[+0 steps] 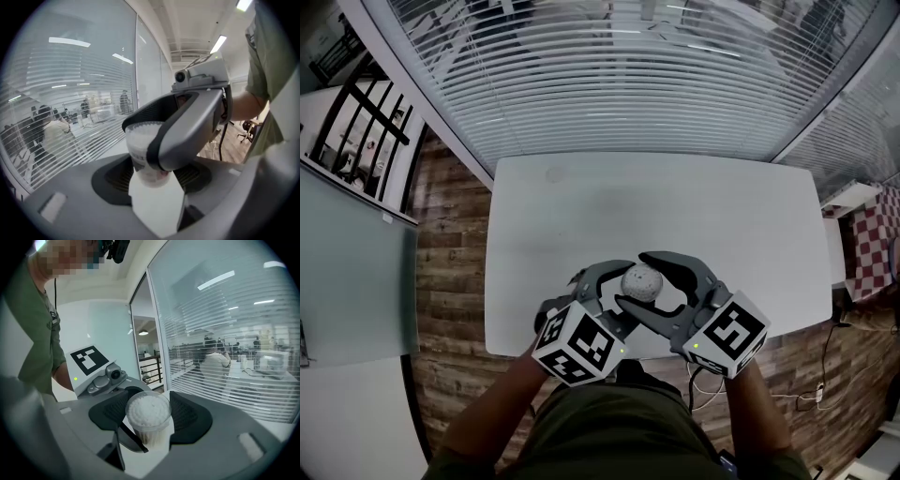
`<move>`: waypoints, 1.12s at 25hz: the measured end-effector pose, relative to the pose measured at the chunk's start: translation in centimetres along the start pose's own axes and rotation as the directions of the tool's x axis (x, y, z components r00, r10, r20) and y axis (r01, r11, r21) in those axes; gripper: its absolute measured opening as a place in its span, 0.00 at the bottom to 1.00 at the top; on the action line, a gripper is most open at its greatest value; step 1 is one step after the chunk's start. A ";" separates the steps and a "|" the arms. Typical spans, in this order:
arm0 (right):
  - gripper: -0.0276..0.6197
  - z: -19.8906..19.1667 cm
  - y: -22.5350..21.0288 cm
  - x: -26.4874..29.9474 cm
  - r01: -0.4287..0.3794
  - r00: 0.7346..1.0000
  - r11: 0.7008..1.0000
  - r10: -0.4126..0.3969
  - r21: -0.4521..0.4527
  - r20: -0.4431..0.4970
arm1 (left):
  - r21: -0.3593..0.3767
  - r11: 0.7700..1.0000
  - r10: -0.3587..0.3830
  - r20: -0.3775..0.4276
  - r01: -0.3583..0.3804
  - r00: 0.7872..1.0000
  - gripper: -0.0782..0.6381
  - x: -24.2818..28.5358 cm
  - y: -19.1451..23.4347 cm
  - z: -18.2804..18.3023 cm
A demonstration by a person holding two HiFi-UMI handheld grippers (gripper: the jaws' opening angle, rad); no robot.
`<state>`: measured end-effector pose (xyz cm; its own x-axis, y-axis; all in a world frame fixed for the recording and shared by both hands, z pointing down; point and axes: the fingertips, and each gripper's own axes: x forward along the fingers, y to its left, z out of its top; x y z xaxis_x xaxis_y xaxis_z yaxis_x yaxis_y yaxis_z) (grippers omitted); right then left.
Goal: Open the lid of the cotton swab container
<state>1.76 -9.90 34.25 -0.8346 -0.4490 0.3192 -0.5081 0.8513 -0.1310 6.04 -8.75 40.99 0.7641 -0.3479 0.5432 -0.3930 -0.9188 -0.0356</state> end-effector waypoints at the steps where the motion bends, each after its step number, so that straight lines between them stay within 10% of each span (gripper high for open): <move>1: 0.47 0.1 0.0 -0.1 0.001 1.000 1.000 -0.001 0.005 0.009 | 0.001 1.000 -0.001 0.003 0.001 1.000 0.48 0.0 0.0 0.1; 28: 0.48 3.8 -0.9 -2.6 -0.042 0.960 0.983 -0.010 0.177 0.280 | 0.026 1.000 0.006 0.044 -0.007 0.999 0.47 -1.1 0.3 1.5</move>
<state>3.61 -10.48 29.99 -0.8558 -0.5154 0.0452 -0.5026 0.8075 -0.3087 5.87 -8.88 39.14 0.7839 -0.3610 0.5052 -0.3848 -0.9210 -0.0610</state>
